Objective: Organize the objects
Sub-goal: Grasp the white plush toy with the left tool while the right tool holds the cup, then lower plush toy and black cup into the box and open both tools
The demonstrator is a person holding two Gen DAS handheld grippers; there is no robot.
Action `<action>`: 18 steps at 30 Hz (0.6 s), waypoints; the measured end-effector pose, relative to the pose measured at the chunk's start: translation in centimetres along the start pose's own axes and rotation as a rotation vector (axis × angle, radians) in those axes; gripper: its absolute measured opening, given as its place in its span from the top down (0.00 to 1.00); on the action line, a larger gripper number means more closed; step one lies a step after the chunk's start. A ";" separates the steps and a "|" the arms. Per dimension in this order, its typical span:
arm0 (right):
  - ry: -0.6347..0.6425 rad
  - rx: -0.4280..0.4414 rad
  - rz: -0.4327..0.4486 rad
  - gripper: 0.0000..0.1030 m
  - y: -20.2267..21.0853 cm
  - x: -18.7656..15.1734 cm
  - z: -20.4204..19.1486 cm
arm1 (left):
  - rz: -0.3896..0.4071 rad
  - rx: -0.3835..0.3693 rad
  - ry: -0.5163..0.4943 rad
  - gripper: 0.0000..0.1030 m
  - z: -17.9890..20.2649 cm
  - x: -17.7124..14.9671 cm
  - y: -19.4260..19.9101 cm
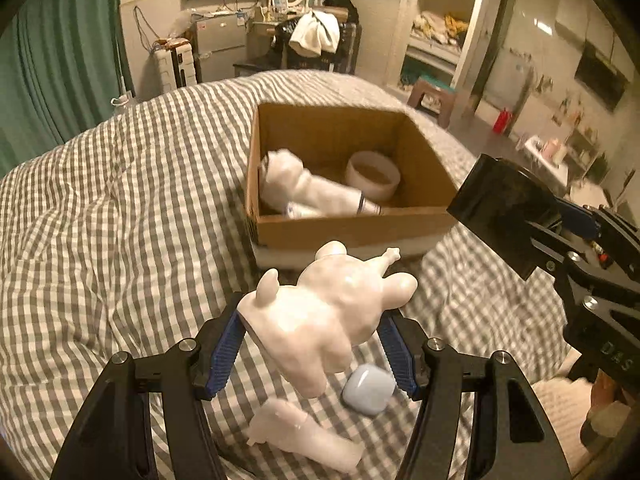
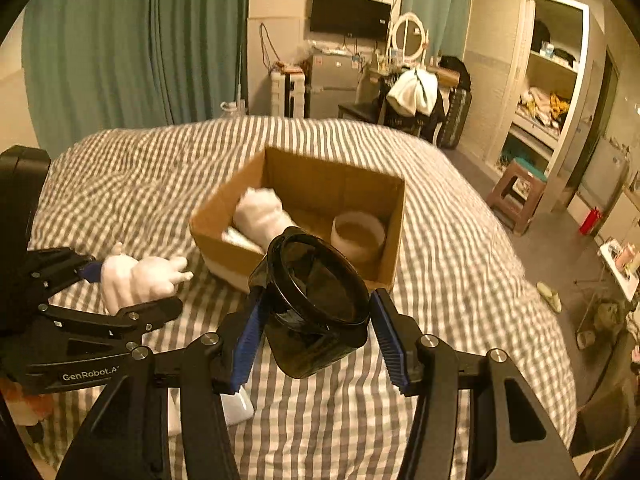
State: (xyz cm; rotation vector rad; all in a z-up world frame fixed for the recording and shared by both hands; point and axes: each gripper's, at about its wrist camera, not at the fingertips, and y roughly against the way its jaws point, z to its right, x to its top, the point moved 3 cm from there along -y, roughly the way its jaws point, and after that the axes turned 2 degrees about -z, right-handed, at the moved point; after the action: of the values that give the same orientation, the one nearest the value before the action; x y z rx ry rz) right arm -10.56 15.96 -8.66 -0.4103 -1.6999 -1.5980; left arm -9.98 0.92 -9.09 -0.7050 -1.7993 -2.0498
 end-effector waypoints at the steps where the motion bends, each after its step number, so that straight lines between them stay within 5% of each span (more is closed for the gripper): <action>1: 0.000 0.014 0.011 0.49 0.4 0.7 0.0 | 0.008 -0.003 -0.002 0.36 0.0 0.5 0.3; 18: 0.009 -0.008 0.080 0.49 0.0 10.8 -0.1 | 0.127 0.033 0.005 0.36 -1.1 9.6 0.5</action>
State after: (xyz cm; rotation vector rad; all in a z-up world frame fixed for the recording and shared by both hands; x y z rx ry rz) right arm -17.70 13.09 -1.11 -0.4691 -1.6500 -1.5470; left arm -17.78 0.53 -3.42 -0.7833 -1.7346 -1.9339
